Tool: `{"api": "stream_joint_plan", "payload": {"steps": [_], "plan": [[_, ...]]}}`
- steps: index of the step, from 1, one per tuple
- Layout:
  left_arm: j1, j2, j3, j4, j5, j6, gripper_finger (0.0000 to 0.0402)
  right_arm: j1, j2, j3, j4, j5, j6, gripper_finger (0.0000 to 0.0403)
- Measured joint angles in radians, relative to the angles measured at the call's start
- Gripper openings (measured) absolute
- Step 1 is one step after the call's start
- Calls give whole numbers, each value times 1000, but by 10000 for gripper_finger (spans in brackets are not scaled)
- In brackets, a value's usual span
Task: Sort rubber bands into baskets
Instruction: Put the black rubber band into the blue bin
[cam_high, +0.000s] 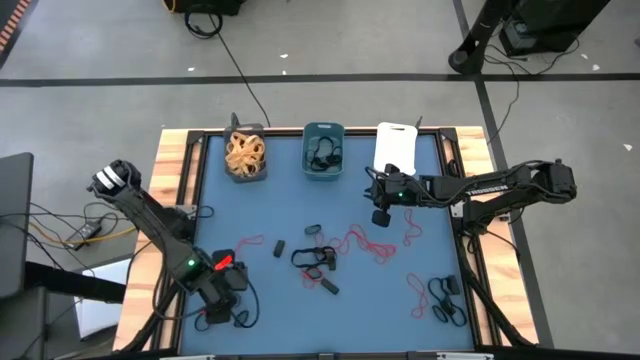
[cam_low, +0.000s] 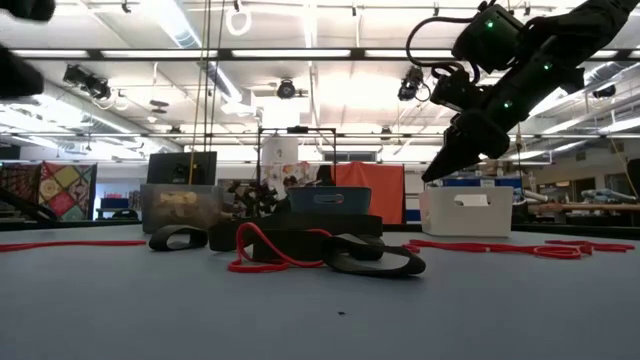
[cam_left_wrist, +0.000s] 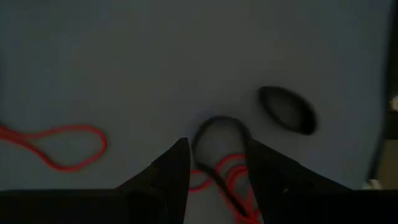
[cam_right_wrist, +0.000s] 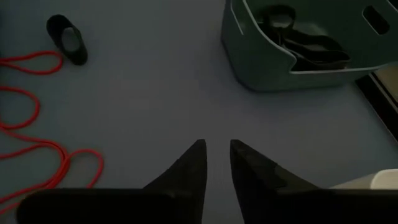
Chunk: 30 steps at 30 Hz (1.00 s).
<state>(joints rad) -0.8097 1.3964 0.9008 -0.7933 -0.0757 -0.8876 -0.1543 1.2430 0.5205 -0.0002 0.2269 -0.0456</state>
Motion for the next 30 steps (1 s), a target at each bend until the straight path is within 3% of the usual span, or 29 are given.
{"api": "stream_joint_plan", "payload": {"steps": [18,23,30], "plan": [[-24,0,-215,218,-24,-19,157,0,0,0,-1,-5,1,93],[-24,2,-259,234,27,-58,155,0,0,0,-2,-11,2,91],[-33,2,-279,251,22,-102,106,0,0,0,-11,-11,2,91]]}}
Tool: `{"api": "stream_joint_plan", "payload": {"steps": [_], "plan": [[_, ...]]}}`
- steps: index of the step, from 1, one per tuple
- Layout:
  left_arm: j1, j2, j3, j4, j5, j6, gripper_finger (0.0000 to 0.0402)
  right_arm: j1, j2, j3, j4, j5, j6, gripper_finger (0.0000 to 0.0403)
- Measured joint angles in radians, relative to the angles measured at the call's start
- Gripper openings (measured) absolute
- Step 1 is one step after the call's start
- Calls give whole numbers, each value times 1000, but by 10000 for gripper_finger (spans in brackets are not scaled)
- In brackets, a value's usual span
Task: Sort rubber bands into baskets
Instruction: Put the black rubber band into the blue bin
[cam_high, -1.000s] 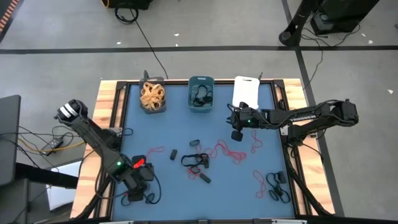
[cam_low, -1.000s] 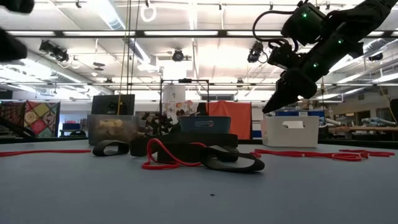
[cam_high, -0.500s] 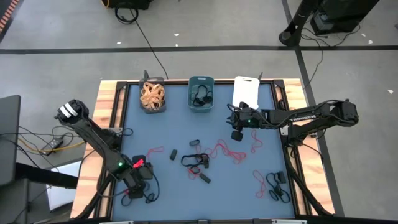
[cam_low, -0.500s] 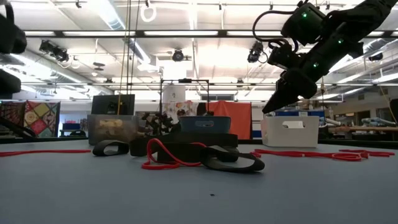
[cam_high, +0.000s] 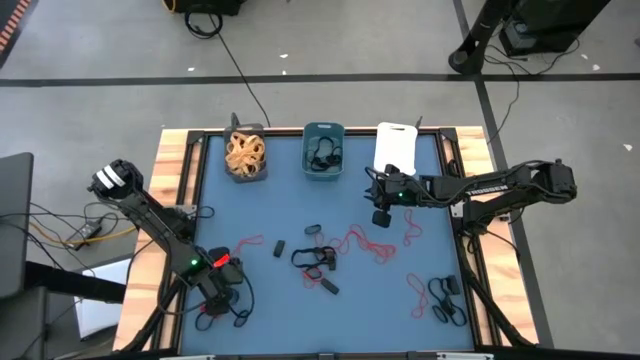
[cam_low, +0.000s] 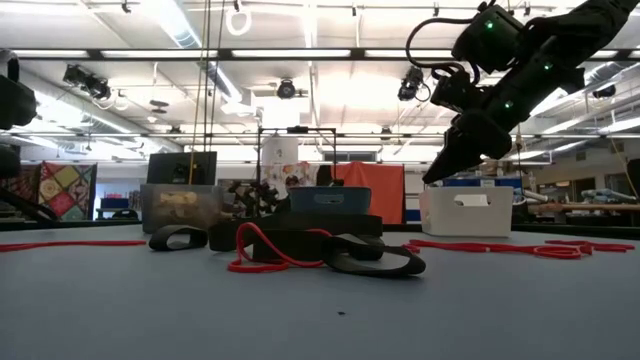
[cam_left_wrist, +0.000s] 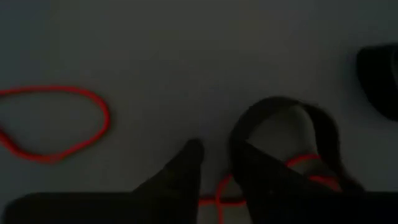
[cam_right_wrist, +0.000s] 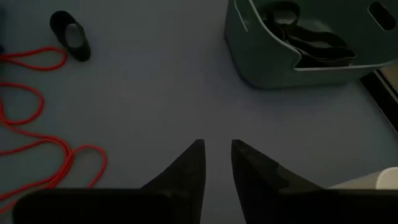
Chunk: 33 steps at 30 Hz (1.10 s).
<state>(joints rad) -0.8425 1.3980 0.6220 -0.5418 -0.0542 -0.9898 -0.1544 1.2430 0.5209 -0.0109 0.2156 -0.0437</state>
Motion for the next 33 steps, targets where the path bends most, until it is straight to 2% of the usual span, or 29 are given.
{"api": "stream_joint_plan", "payload": {"steps": [7,11,16,24,33], "plan": [[26,3,28,1,-3,-30,10,0,0,0,0,0,0,89],[60,3,67,-1,-4,-38,13,0,0,0,1,1,18,87],[94,3,133,-9,-23,48,7,0,0,0,2,1,22,87],[111,3,221,-54,-173,101,5,0,0,0,2,1,22,87],[164,3,325,-291,-317,47,5,0,0,0,19,2,22,85]]}}
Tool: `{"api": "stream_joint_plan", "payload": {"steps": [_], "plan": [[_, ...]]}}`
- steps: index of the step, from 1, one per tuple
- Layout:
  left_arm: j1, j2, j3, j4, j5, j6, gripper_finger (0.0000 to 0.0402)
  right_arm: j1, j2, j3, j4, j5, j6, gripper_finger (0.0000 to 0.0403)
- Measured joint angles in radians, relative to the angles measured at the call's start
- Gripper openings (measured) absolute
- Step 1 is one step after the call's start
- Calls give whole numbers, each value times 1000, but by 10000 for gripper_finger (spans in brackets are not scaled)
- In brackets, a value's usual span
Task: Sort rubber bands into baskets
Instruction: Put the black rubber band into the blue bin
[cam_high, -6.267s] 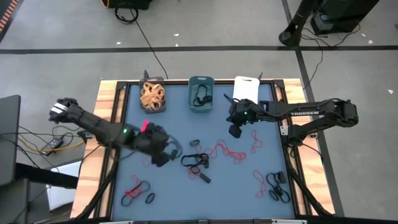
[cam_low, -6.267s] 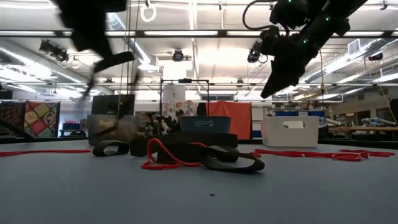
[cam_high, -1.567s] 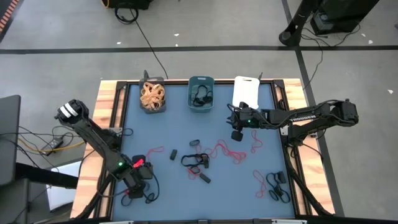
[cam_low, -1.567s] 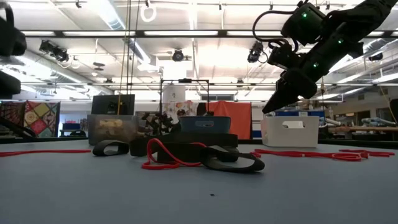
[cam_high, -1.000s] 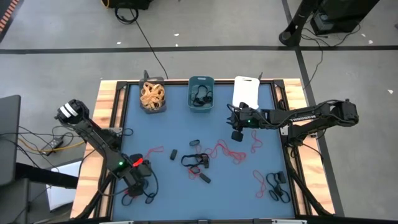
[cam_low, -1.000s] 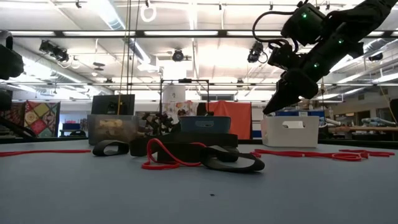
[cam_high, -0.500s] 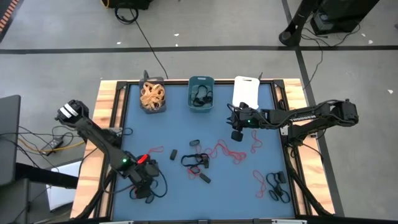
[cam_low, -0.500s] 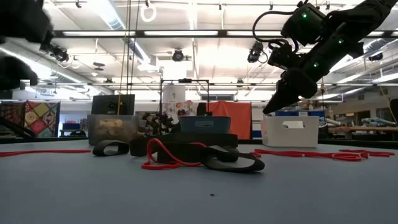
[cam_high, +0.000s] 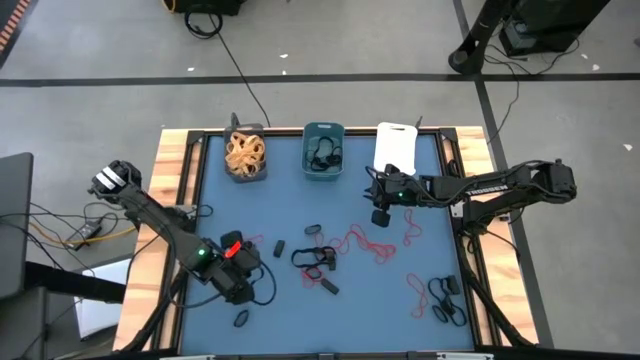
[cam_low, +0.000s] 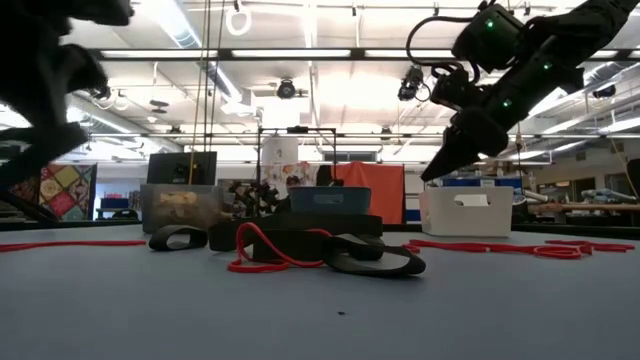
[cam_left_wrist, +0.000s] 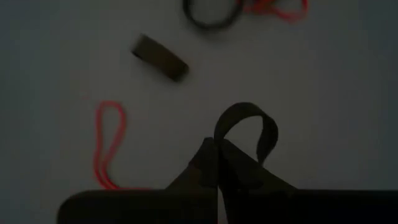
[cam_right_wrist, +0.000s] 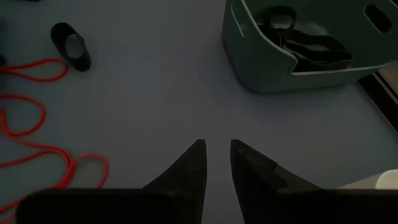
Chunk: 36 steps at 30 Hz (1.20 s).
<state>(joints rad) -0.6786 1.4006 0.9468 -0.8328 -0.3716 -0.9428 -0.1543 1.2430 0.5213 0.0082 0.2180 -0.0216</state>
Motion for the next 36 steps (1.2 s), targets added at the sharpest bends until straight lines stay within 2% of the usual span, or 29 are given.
{"api": "stream_joint_plan", "payload": {"steps": [11,17,22,26,29,36], "plan": [[39,0,93,-19,-137,89,5,0,0,0,18,10,0,82],[62,-1,107,-44,-297,109,5,0,0,0,23,77,-13,82],[142,-1,107,-83,-356,107,5,0,0,0,53,80,-14,69],[207,-1,107,-77,-497,125,5,2,0,0,117,79,-15,51],[254,-1,107,-63,-551,173,6,10,0,0,159,79,5,36],[392,-1,107,-41,-559,207,6,18,0,0,187,77,29,7]]}}
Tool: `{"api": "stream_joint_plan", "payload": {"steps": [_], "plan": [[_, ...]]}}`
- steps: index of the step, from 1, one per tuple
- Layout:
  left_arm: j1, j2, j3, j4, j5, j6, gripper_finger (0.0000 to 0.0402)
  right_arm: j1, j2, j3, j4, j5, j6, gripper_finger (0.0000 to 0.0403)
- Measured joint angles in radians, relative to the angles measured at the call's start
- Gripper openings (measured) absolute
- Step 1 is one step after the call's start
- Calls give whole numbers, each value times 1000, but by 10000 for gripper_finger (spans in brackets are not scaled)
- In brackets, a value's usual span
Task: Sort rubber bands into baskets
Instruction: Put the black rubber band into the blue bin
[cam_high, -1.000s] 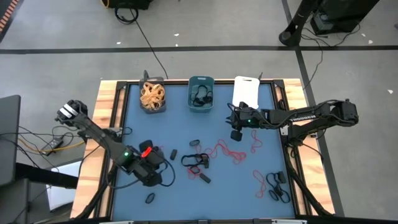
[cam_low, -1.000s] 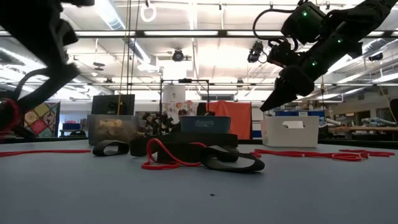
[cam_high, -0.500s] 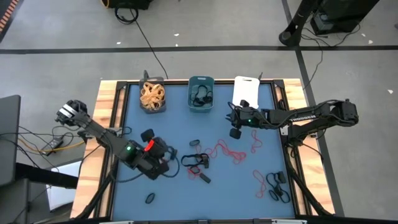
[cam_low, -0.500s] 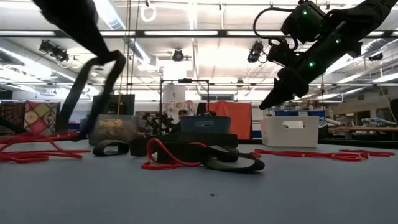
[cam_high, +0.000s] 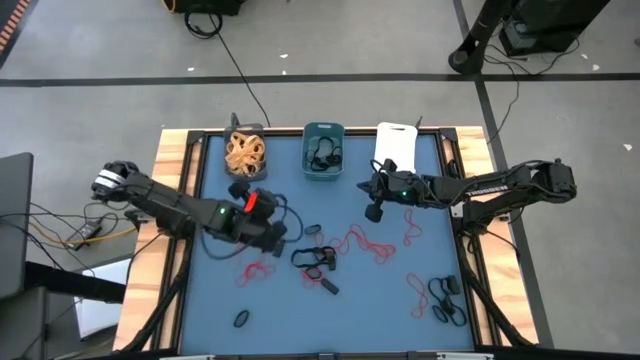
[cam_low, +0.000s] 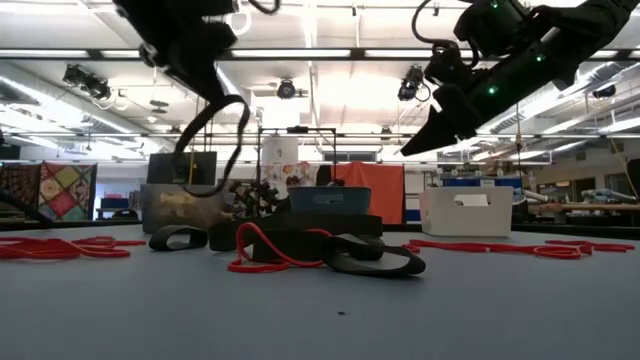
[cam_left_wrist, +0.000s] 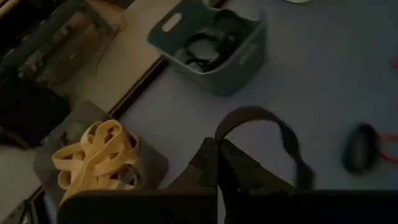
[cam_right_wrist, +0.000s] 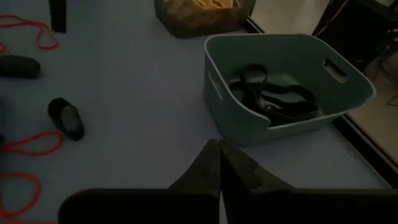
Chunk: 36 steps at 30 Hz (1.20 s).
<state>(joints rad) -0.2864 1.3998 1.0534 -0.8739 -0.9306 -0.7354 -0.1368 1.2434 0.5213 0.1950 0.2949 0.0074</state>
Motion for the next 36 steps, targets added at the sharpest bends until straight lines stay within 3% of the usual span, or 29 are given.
{"api": "stream_joint_plan", "payload": {"steps": [5,10,17,28,36], "plan": [[127,0,0,101,20,125,6,0,0,0,21,0,10,20],[257,0,0,358,138,350,6,0,0,0,66,-51,53,33],[407,0,0,680,259,574,6,0,0,0,73,-79,45,14],[652,138,-1,1086,524,600,6,0,0,0,86,-80,42,29],[725,248,-1,1140,540,543,11,0,0,0,79,-81,42,16]]}}
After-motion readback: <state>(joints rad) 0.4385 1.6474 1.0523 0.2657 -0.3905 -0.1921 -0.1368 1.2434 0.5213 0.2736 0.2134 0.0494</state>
